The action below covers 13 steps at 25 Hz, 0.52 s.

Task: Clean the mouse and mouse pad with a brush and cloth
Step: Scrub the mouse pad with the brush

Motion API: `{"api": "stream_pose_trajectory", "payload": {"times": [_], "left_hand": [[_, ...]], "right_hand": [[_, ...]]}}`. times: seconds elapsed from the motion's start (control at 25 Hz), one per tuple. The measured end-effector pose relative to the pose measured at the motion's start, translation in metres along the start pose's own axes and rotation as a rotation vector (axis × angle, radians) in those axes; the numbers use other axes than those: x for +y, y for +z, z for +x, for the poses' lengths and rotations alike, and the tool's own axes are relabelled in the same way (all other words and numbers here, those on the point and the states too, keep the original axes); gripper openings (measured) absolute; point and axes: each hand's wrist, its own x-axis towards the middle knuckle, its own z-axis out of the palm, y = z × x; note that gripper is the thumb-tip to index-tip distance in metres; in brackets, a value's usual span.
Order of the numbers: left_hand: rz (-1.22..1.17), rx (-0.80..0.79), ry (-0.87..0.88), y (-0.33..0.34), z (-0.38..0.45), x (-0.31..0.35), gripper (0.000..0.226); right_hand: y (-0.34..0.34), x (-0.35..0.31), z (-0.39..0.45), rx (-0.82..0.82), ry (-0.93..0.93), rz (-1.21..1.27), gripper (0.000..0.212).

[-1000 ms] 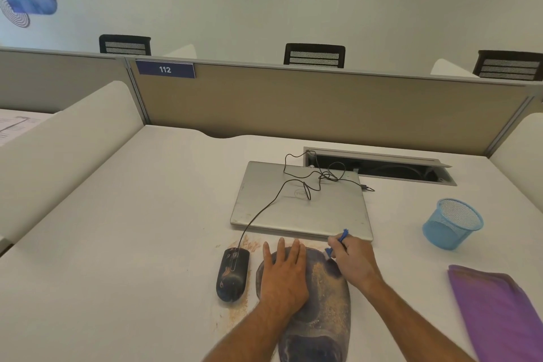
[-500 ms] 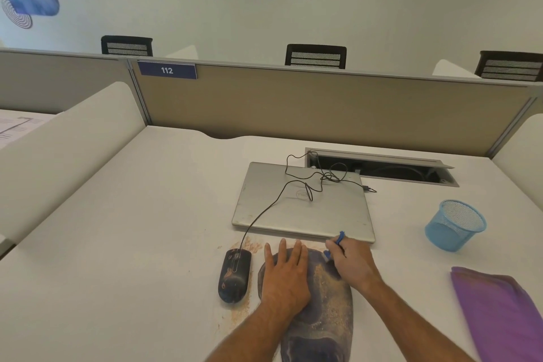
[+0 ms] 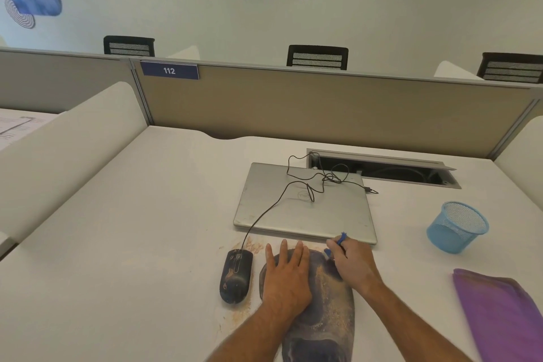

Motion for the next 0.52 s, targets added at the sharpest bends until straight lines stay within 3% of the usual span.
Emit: {"api": "stream_pose_trajectory", "payload": {"times": [0.08,0.24,0.36,0.52], "left_hand": [[0.000,-0.006,0.005,0.0002,0.0003,0.0000,0.069],[0.008,-0.006,0.005,0.0002,0.0003,0.0000,0.069],[0.004,-0.015,0.003,-0.0006,0.0011,0.0002,0.070],[0.007,-0.015,0.003,-0.0009,0.0010,0.0001,0.069]], "right_hand": [[0.0003,0.0004,0.0000,-0.063,0.014,-0.030,0.034],[-0.0023,0.0009,0.0016,0.030,0.000,0.029,0.030],[0.0009,-0.0008,0.0004,-0.069,0.012,-0.001,0.030],[-0.0007,-0.0019,0.0017,-0.007,-0.016,0.039,0.031]]}}
